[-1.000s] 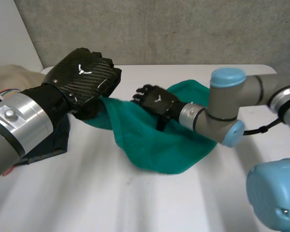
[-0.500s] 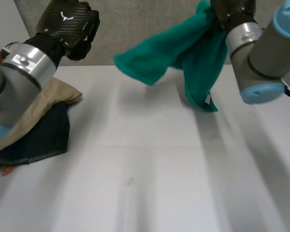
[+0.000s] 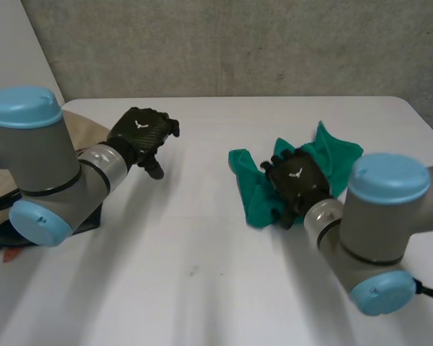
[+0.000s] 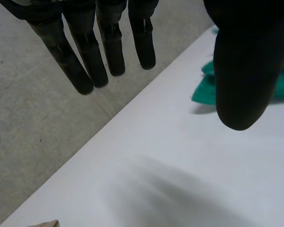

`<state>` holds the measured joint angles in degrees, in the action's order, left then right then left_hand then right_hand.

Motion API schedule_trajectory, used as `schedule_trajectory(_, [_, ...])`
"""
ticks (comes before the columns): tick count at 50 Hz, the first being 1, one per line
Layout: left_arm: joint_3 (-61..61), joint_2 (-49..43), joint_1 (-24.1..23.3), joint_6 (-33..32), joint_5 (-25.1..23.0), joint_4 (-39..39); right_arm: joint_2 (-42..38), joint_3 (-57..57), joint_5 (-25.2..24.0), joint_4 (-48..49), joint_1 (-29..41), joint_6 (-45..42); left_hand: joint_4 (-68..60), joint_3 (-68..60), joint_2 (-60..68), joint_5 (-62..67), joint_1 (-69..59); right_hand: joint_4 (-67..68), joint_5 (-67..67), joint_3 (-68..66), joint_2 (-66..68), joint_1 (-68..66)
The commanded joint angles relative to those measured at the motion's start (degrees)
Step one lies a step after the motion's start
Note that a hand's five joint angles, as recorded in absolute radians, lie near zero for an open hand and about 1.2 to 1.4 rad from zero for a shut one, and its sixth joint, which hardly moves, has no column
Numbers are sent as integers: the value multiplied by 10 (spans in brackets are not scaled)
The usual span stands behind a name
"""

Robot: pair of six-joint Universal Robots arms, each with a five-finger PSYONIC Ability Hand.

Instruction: Fold the laundry.

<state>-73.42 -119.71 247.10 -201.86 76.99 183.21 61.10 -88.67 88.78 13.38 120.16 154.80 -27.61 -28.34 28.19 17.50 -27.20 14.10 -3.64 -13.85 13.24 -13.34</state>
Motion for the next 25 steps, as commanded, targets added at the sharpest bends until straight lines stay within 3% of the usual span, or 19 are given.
schedule_trajectory(1, [4, 36, -10, 59, 32, -27, 84, 64, -26, -110, -52, -39, 43, 50, -48, -42, 39, -41, 36, 38, -32, 33])
schedule_trajectory(5, [5, 49, -16, 64, 36, -40, 83, 134, -82, -213, -94, -95, 55, 62, -60, -53, 50, -41, 36, 38, -32, 33])
schedule_trajectory(10, [5, 55, -28, 67, 37, -51, 12, 258, -153, -360, -138, -207, 68, 75, -74, -67, 64, -41, 36, 38, -32, 33])
schedule_trajectory(14, [5, 51, -38, 67, 39, -51, -61, 347, -157, -414, -156, -269, 81, 89, -87, -80, 77, -41, 36, 38, -32, 33])
schedule_trajectory(21, [6, 39, -39, 67, 41, -50, -157, 433, -141, -422, -177, -287, 83, 90, -89, -82, 79, -7, 3, 5, 1, 0])
schedule_trajectory(25, [6, 32, -38, 64, 40, -46, -198, 439, -156, -386, -182, -263, 88, 95, -94, -87, 84, 8, -12, -10, 16, -15])
